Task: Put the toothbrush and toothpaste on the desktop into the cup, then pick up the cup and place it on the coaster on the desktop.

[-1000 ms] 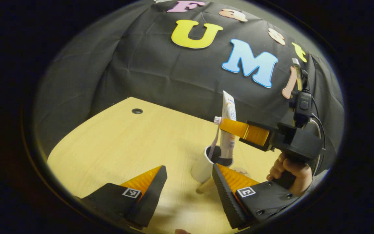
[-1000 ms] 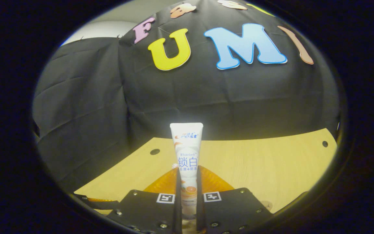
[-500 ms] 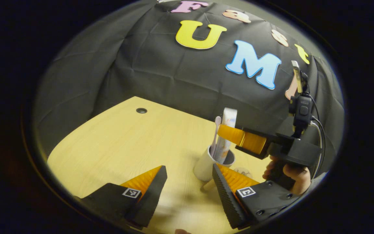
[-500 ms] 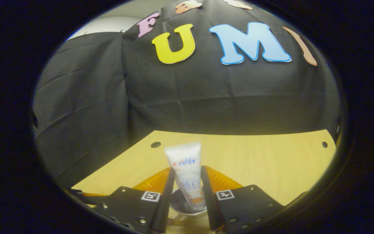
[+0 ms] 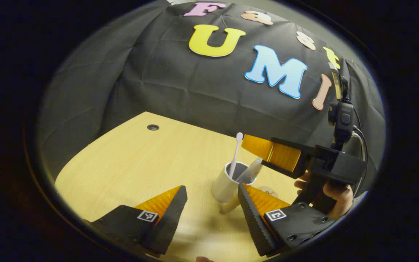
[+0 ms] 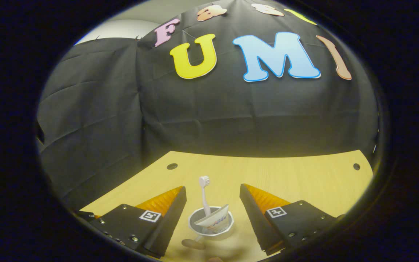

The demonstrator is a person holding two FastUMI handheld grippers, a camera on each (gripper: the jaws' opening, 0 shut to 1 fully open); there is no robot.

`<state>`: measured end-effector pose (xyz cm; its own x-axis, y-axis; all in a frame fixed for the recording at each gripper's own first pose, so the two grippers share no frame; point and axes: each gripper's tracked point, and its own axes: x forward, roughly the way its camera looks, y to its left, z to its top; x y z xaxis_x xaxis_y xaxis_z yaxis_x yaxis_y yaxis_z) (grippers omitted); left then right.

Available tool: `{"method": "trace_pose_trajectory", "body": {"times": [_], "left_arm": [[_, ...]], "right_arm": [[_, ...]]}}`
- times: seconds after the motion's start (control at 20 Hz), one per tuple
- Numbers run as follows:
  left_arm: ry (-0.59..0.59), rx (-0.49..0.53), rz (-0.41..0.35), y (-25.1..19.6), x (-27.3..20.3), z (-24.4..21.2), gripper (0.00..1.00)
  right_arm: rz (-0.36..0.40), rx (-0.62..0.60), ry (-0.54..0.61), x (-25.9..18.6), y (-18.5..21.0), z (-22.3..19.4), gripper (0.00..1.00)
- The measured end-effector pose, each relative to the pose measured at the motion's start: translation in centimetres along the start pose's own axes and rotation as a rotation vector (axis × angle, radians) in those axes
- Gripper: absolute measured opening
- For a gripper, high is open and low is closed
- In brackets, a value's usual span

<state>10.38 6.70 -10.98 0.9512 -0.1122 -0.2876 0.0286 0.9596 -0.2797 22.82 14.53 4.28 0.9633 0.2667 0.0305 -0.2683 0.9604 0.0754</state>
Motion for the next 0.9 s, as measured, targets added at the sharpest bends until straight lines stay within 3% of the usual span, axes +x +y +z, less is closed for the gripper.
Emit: {"method": "trace_pose_trajectory", "body": {"times": [0.45,0.6,0.75,0.85,0.9], "left_arm": [[0.051,0.02,-0.049,-3.3,0.6,-1.2,0.96],[0.111,0.028,-0.057,-4.1,1.8,-2.0,0.92],[0.174,0.031,-0.059,-4.6,3.1,-3.0,0.96],[0.21,0.049,-0.061,-5.2,4.0,-3.6,0.92],[0.226,0.066,-0.058,-5.4,4.4,-3.8,0.96]], "right_arm": [[-0.063,0.013,-0.076,-5.7,-3.0,3.3,0.89],[-0.1,0.021,-0.081,-8.1,-4.7,3.2,0.89],[-0.148,0.024,-0.08,-11.0,-6.5,2.8,0.89],[-0.178,0.026,-0.072,-12.5,-7.8,2.3,0.89],[-0.188,0.033,-0.066,-13.4,-8.2,1.8,0.89]]}}
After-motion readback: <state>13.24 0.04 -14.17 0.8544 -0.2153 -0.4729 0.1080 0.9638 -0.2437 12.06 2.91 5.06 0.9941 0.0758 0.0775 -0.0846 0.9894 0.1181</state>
